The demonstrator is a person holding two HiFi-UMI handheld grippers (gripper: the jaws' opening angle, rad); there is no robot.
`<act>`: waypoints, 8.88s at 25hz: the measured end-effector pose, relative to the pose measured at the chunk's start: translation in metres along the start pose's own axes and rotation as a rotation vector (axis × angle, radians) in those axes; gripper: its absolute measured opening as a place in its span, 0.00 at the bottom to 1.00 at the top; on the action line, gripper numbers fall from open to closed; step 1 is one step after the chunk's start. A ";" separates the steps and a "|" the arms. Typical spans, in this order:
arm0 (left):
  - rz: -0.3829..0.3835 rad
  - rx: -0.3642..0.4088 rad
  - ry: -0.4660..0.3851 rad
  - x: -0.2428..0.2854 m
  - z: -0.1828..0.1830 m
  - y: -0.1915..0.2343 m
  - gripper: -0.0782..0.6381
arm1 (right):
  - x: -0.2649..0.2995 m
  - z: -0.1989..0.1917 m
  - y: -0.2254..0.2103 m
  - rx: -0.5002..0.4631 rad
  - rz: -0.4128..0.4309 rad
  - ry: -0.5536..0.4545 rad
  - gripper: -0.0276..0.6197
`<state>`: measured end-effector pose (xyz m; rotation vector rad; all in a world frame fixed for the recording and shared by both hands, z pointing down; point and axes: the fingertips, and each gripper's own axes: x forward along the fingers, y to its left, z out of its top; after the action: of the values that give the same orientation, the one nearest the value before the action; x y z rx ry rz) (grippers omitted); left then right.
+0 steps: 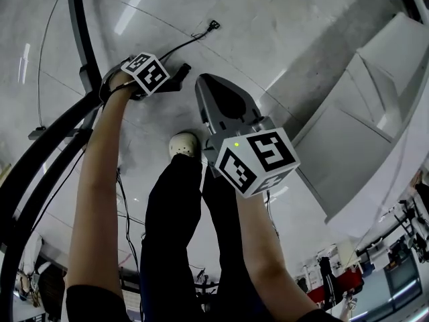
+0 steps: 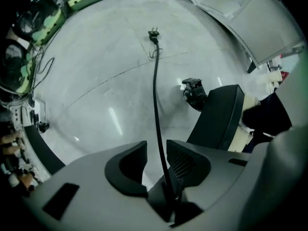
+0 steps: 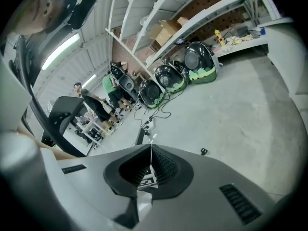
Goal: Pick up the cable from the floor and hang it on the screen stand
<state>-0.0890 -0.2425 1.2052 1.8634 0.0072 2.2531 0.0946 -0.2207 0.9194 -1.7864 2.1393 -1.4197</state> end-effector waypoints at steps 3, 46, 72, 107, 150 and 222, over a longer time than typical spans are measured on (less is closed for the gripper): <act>0.051 0.071 0.036 0.007 0.001 0.002 0.19 | -0.003 0.006 -0.009 0.038 -0.013 -0.029 0.08; 0.495 0.056 -0.470 -0.219 0.022 0.004 0.15 | -0.080 -0.009 0.032 0.050 -0.067 -0.130 0.08; 0.766 0.120 -0.763 -0.497 0.001 -0.064 0.14 | -0.170 0.091 0.136 0.029 -0.015 -0.186 0.08; 1.004 -0.074 -0.811 -0.805 -0.158 -0.146 0.14 | -0.282 0.244 0.381 -0.412 0.226 -0.120 0.08; 1.248 -0.489 -1.254 -1.166 -0.387 -0.245 0.15 | -0.467 0.412 0.802 -1.092 0.867 -0.439 0.08; 1.424 -0.561 -0.696 -1.369 -0.524 -0.163 0.14 | -0.508 0.528 0.990 -1.079 1.124 -0.545 0.08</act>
<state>-0.3341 -0.2457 -0.2492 2.3909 -2.3490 1.4519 -0.2171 -0.2080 -0.2721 -0.4622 2.8174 0.4748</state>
